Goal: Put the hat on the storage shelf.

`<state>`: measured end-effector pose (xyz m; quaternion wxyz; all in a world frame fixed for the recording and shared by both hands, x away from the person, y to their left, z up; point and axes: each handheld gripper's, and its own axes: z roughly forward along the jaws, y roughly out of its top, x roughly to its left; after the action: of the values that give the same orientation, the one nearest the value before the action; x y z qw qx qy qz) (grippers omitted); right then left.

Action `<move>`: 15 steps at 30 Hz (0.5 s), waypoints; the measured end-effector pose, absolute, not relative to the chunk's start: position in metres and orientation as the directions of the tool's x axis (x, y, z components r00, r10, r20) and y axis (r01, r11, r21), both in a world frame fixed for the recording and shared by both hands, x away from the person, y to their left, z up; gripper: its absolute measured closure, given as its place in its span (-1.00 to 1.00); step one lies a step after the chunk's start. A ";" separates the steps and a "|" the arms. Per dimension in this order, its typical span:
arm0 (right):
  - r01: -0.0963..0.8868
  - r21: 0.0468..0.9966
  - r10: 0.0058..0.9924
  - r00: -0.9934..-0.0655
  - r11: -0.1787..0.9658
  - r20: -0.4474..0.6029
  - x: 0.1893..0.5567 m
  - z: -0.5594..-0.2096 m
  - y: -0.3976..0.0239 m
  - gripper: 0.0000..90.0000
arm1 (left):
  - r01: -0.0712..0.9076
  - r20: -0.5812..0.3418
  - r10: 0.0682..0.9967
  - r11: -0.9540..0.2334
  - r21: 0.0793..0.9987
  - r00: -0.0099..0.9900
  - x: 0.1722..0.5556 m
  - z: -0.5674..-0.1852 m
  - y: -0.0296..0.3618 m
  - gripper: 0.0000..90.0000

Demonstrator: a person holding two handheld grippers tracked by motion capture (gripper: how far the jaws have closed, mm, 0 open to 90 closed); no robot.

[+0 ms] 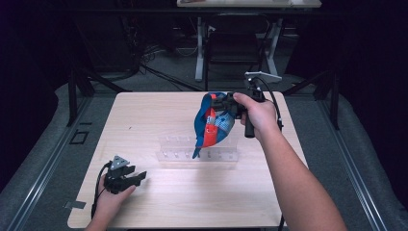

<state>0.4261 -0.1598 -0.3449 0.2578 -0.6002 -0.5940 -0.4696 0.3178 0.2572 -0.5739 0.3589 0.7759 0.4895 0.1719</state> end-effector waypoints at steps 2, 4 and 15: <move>0.955 0.250 0.470 -0.150 -0.159 0.870 0.426 -0.346 -0.158 0.72 | 0.635 -0.085 0.883 -0.263 0.726 0.462 0.318 -0.574 0.257 -0.04; 0.958 0.246 0.472 -0.148 -0.151 0.869 0.426 -0.348 -0.156 0.72 | 0.636 -0.085 0.883 -0.263 0.726 0.462 0.317 -0.574 0.257 -0.04; 0.965 0.234 0.499 -0.146 -0.117 0.854 0.425 -0.358 -0.149 0.72 | 0.635 -0.082 0.881 -0.268 0.725 0.466 0.318 -0.574 0.257 -0.04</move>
<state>0.4246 -0.1485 -0.3581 0.2606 -0.5991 -0.6110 -0.4470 0.3182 0.2569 -0.5741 0.3585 0.7775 0.4873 0.1718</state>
